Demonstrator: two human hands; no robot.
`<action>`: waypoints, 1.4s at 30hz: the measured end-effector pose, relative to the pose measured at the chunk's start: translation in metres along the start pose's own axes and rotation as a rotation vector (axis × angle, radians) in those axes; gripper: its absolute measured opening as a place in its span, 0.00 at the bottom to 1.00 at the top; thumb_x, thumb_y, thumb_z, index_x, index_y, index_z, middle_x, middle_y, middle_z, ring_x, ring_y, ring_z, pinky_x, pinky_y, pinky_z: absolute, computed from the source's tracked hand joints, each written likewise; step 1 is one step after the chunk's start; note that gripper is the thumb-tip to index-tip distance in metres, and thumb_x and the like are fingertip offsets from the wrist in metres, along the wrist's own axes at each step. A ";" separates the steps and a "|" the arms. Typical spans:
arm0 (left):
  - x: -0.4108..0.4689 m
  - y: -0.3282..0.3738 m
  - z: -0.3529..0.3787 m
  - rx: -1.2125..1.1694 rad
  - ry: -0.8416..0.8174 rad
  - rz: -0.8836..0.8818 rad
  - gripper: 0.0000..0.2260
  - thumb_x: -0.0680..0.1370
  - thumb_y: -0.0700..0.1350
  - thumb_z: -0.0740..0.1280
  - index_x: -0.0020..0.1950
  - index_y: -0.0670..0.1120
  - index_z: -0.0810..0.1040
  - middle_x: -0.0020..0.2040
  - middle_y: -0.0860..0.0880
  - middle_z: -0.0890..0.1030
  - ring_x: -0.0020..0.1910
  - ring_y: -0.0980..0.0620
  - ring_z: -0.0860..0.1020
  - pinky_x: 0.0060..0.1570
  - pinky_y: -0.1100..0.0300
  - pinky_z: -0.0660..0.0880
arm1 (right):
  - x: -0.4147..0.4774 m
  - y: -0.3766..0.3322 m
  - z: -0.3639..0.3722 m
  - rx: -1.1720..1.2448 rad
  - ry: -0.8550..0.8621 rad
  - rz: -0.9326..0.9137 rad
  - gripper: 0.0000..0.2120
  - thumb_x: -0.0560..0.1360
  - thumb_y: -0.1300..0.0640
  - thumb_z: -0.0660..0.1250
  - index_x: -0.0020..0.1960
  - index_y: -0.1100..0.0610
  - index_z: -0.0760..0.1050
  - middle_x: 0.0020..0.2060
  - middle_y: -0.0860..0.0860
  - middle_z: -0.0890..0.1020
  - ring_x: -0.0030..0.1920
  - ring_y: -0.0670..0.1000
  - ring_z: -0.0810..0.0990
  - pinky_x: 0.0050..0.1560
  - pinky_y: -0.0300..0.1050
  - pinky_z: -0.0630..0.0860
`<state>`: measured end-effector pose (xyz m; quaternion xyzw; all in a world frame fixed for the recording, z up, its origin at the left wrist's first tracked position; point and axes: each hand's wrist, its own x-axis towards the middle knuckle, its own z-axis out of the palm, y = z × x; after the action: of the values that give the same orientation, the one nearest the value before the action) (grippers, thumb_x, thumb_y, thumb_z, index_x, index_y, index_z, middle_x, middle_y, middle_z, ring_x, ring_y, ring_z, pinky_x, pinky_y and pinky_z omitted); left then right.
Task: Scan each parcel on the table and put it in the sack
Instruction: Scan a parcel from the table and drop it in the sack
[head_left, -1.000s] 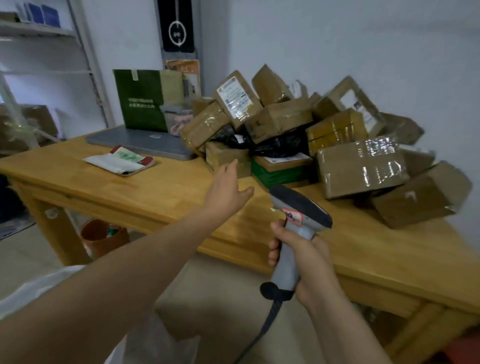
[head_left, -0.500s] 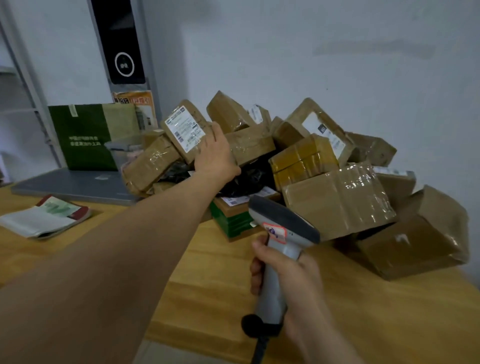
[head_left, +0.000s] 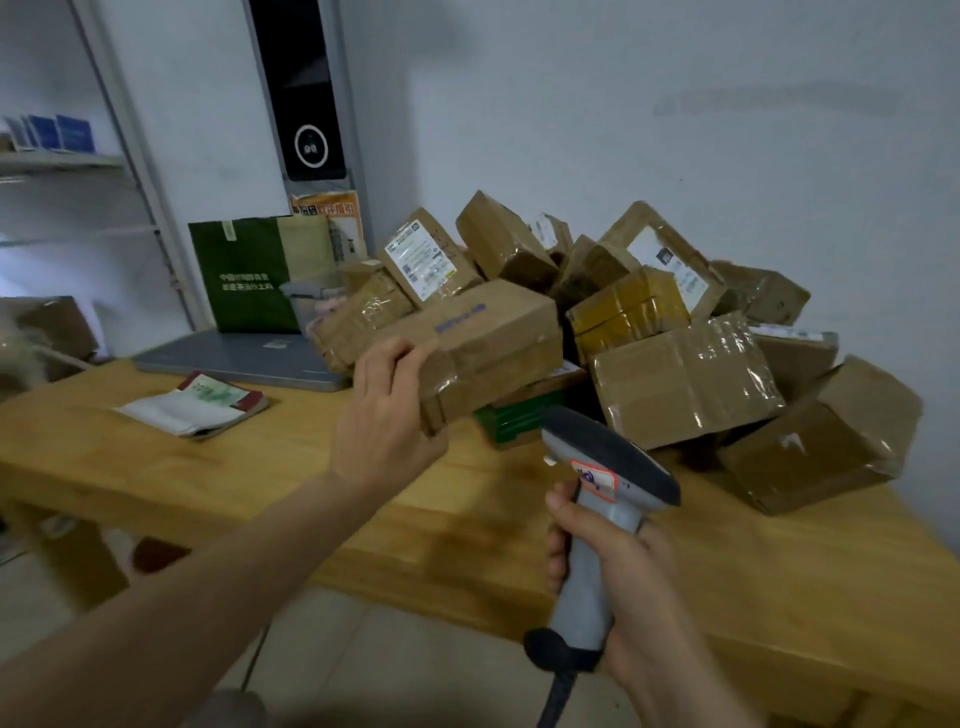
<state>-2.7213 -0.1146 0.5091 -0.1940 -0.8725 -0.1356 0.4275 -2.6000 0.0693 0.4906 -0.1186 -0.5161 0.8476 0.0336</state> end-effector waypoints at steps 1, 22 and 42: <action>-0.021 -0.002 -0.007 0.016 -0.012 0.042 0.39 0.60 0.45 0.80 0.67 0.38 0.71 0.62 0.39 0.70 0.63 0.43 0.66 0.58 0.55 0.69 | -0.009 0.003 -0.001 0.000 0.001 -0.001 0.05 0.71 0.64 0.71 0.46 0.64 0.78 0.25 0.55 0.76 0.23 0.49 0.72 0.24 0.40 0.70; -0.097 0.028 -0.045 0.463 -0.491 0.037 0.44 0.60 0.63 0.77 0.70 0.44 0.68 0.64 0.45 0.71 0.63 0.44 0.71 0.63 0.50 0.69 | -0.086 0.030 -0.007 -0.023 0.060 0.016 0.02 0.71 0.65 0.71 0.42 0.61 0.78 0.25 0.53 0.76 0.24 0.49 0.73 0.25 0.40 0.72; -0.110 -0.025 -0.096 -1.011 -0.174 -1.064 0.23 0.74 0.44 0.72 0.67 0.40 0.73 0.60 0.44 0.79 0.57 0.49 0.79 0.55 0.55 0.79 | -0.104 0.034 0.027 -0.242 -0.212 -0.027 0.06 0.71 0.60 0.72 0.41 0.61 0.77 0.27 0.57 0.79 0.25 0.52 0.75 0.28 0.43 0.73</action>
<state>-2.6048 -0.2001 0.4772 0.0720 -0.7103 -0.6942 0.0916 -2.5032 0.0118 0.4897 -0.0248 -0.6167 0.7864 -0.0240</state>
